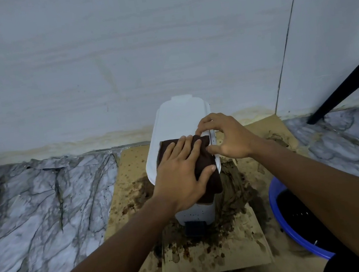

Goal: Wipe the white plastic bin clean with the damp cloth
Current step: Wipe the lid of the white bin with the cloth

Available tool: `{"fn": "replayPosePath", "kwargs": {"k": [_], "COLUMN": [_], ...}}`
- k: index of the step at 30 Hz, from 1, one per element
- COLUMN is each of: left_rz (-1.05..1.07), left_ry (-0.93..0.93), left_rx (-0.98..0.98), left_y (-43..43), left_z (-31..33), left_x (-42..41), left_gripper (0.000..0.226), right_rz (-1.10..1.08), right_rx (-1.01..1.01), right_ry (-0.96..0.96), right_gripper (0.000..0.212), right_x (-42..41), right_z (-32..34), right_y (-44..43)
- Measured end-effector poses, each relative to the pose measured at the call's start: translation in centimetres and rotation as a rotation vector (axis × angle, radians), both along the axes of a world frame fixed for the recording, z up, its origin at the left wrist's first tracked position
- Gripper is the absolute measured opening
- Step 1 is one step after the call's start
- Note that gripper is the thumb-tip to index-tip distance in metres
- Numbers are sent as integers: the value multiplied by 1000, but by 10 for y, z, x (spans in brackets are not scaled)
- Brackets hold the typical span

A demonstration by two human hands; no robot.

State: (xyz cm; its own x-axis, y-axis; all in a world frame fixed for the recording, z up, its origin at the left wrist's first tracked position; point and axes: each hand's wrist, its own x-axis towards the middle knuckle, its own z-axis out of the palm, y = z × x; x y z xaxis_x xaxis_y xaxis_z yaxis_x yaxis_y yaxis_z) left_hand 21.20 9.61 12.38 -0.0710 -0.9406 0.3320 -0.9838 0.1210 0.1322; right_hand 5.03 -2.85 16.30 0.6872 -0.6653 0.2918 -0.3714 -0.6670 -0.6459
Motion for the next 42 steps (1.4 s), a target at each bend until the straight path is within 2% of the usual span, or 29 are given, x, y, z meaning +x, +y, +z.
{"fn": "replayPosePath", "kwargs": {"k": [4,8,10,16,19,22,26,30,33,37,42], "left_rz": [-114,-44,-16,-85,-160,-129,42,-27,-122,-84,-9], "left_ry": [-21,170,197,-48,-83,6,156,20,-48,-6,1], "left_rx": [21,106,128,57,92,173,257,217,167,118,72], "left_y": [11,30,31,9,-3,-13,-29,-17,2,19,17], "left_z": [4,2,2,3,10,19,24,17,11,5,-3], "left_x": [37,91,93,30,33,60,72,57,58,60,43], "left_gripper": [72,73,76,73,75,75,70,84,84,79,80], "right_rz": [37,43,39,25,21,29,29,38,54,15,-91], "right_rx": [-7,22,27,-9,3,2,20,12,15,31,-46], "right_ry": [14,18,22,15,9,-6,-22,4,-5,-29,-65], "right_gripper": [37,36,36,37,41,45,43,43,42,41,37], "right_x": [3,7,7,-1,0,6,10,1,0,4,26], "right_z": [-3,-4,-3,-6,-7,-8,-9,-9,-10,-11,-5], "right_y": [0,0,-2,-6,-7,-5,-4,-10,-9,-7,-27]}}
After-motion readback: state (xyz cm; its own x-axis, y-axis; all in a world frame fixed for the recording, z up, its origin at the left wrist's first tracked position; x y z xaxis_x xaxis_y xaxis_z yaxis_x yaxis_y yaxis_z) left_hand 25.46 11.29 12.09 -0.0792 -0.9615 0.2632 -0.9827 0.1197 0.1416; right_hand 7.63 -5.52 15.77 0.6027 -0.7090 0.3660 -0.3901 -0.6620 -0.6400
